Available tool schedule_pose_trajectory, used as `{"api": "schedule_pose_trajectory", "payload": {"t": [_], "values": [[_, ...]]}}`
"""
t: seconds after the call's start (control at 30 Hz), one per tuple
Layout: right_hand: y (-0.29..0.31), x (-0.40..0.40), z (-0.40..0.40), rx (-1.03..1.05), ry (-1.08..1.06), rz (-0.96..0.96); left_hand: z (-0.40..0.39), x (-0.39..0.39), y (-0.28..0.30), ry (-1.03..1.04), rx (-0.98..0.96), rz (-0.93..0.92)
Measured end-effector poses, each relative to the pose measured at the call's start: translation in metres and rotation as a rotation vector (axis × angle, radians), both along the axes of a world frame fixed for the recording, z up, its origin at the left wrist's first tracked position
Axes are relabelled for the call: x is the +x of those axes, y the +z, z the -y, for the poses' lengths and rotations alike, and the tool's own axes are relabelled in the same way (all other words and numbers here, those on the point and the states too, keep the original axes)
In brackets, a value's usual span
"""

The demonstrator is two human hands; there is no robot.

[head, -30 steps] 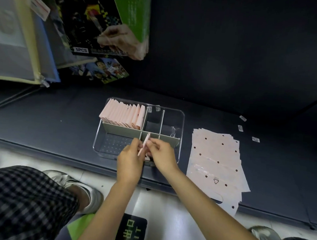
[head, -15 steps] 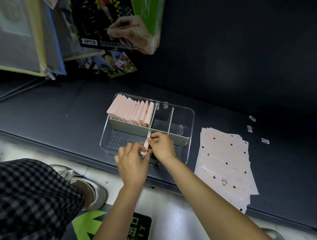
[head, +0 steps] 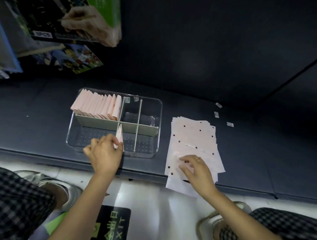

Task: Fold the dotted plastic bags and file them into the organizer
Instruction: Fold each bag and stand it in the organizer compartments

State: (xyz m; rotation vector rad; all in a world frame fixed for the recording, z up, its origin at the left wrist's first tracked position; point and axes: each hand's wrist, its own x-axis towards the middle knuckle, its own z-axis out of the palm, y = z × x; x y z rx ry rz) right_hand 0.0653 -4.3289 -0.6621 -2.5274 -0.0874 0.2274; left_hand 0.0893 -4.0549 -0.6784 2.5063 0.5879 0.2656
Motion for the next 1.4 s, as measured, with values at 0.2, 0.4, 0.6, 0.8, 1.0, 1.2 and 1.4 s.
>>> {"api": "schedule_pose_trajectory", "payload": {"t": [0.2, 0.4, 0.6, 0.8, 1.0, 1.2, 1.4], "values": [[-0.017, -0.043, 0.07, -0.478, 0.388, -0.002, 0.004, -0.001, 0.004, -0.111, 0.014, -0.004], [-0.033, -0.05, 0.083, -0.514, 0.463, 0.262, 0.032, -0.013, 0.016, -0.359, 0.059, 0.2], [-0.019, -0.03, 0.094, -0.276, 0.443, 0.114, 0.089, -0.032, 0.018, -0.924, -0.073, 0.008], [0.02, 0.015, 0.098, 0.113, 0.264, -0.163, 0.122, -0.035, 0.015, -0.996, -0.261, -0.161], [0.018, 0.071, 0.099, 0.312, -0.097, -0.133, 0.138, -0.019, 0.013, -0.763, -0.149, 0.233], [-0.022, 0.098, 0.098, 0.239, -0.386, -0.149, 0.148, -0.022, -0.018, -1.032, 0.166, 0.065], [-0.033, 0.097, 0.091, -0.085, -0.419, -0.109, 0.151, -0.02, -0.037, -1.094, 0.442, -0.139]]}}
